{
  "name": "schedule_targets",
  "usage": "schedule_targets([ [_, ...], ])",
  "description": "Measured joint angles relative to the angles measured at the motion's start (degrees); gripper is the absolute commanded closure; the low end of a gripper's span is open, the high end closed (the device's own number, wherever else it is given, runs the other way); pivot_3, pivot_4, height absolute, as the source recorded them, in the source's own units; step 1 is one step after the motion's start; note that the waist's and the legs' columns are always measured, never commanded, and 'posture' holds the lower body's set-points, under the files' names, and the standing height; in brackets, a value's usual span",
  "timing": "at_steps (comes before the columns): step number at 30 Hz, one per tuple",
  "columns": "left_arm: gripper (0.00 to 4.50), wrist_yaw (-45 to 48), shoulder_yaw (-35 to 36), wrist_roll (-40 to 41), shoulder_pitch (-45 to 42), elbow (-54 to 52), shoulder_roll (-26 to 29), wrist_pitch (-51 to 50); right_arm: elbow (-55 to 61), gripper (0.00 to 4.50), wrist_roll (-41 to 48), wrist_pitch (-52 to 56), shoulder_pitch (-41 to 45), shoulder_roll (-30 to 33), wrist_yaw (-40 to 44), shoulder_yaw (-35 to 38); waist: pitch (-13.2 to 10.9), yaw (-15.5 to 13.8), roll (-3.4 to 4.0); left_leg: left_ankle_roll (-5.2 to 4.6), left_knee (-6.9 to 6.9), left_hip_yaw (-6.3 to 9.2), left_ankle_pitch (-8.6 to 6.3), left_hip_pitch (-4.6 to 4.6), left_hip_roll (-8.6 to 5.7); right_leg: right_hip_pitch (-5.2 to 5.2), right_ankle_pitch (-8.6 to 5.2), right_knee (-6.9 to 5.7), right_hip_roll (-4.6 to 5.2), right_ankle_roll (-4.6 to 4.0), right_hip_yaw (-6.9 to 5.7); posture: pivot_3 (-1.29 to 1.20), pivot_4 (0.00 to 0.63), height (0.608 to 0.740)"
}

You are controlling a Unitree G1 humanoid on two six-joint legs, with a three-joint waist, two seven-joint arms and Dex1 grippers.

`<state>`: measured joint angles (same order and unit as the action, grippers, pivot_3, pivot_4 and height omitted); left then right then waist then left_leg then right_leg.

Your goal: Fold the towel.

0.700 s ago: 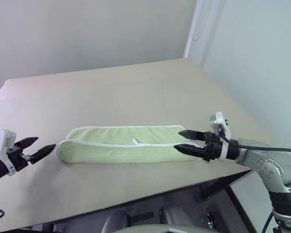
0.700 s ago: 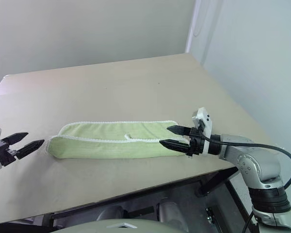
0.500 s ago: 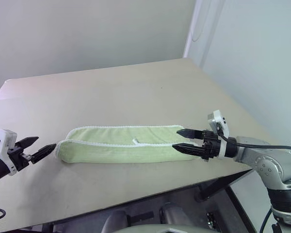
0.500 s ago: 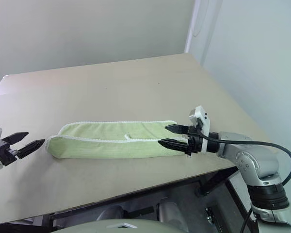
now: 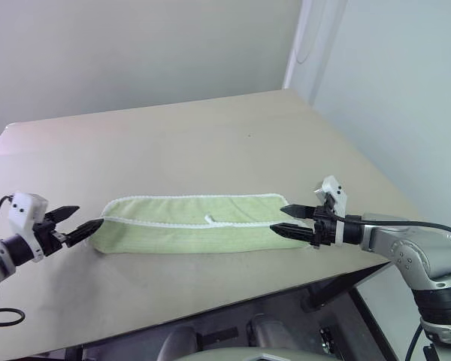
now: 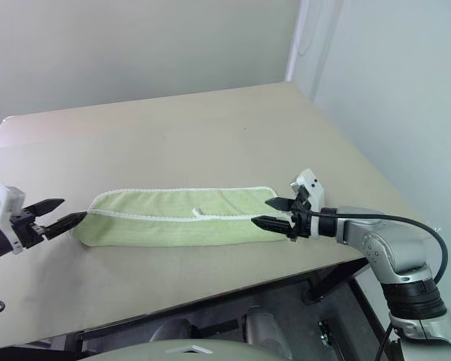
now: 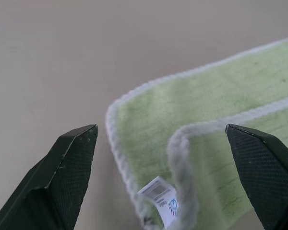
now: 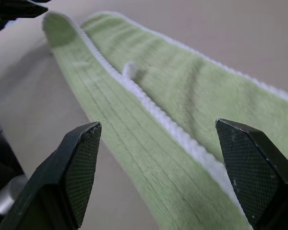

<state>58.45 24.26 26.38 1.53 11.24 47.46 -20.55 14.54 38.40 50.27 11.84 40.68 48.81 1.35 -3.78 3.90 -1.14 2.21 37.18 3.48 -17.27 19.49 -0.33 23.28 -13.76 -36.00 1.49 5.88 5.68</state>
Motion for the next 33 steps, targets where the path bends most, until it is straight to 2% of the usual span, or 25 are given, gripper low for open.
schedule_targets([
  [7,0.0,0.8,-3.2,-1.6,-1.5,1.8,-0.2,0.9,0.8,0.54,-0.1,1.9,-1.3,0.3,-2.9,0.0,0.0,0.0,-0.01,0.0,0.02,0.01,0.0,-0.02,0.01,-0.01,0.0,-0.02,-0.01,0.0,0.0,0.0,0.0,0.74],
  [25,0.0,3.0,-5.2,-2.0,-1.8,1.4,-0.2,1.1,-0.1,0.54,-2.3,4.0,-1.6,0.5,-6.9,1.6,0.0,0.0,-0.02,0.0,0.01,0.01,0.0,-0.01,0.01,0.0,0.0,-0.01,0.0,0.0,0.0,0.0,0.0,0.74],
  [27,0.58,3.4,-5.4,-2.0,-1.7,0.9,-0.2,1.1,-0.1,0.5,-2.5,4.3,-1.7,0.5,-7.0,1.6,0.0,0.0,-0.02,0.0,0.01,0.01,0.0,-0.01,0.01,0.0,0.0,-0.01,0.0,0.0,0.0,0.0,0.0,0.74],
  [33,2.79,4.7,-5.6,-1.9,-1.7,-0.1,-0.4,0.9,0.0,2.6,-3.9,4.5,-2.7,0.9,-7.3,1.0,0.0,0.0,-0.01,0.0,0.01,0.01,0.0,-0.01,0.01,0.0,0.0,-0.01,-0.01,0.0,0.0,0.0,0.0,0.74],
])
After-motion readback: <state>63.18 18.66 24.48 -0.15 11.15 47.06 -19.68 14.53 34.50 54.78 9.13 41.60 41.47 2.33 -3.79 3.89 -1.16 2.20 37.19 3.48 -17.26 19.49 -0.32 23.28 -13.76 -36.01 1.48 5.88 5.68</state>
